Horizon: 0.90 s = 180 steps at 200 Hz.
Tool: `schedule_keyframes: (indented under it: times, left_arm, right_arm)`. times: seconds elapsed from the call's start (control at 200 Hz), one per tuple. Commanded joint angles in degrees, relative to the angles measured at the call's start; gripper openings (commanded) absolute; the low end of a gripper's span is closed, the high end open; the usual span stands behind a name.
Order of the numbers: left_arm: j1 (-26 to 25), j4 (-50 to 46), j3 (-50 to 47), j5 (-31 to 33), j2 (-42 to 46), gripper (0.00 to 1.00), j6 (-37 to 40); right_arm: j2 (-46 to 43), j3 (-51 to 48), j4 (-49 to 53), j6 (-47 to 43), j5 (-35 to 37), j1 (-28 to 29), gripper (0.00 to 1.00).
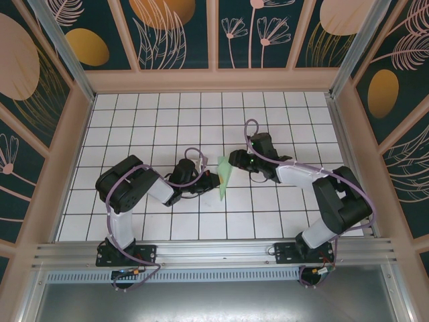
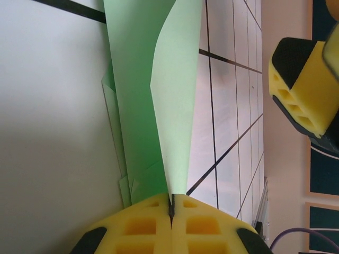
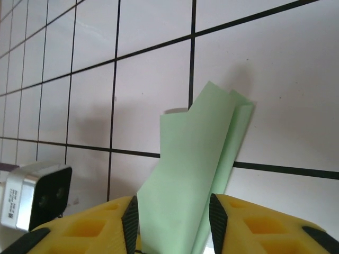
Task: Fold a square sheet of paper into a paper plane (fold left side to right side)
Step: Fold the wing for the fifth time at the center of the table.
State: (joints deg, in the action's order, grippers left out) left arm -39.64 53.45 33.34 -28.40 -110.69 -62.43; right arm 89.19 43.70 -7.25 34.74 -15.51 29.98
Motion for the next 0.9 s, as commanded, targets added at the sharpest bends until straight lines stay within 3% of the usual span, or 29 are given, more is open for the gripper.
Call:
schedule_keyframes:
  times: [0.0,0.17,0.896]
  left_arm:
    - [0.37,-1.75,0.68,0.83,-1.54,0.05,1.17]
    - [0.39,-2.74,1.20,0.99,-2.04,0.05,1.26]
    - [0.40,-7.21,2.34,2.47,-2.68,0.03,1.35]
  right_arm:
    - [0.23,-0.32,-0.80,-0.80,-2.23,-0.09,0.38]
    - [5.53,2.50,-1.79,0.27,-6.04,0.56,0.16]
    - [15.20,7.94,-0.51,-1.72,-5.33,1.05,0.14]
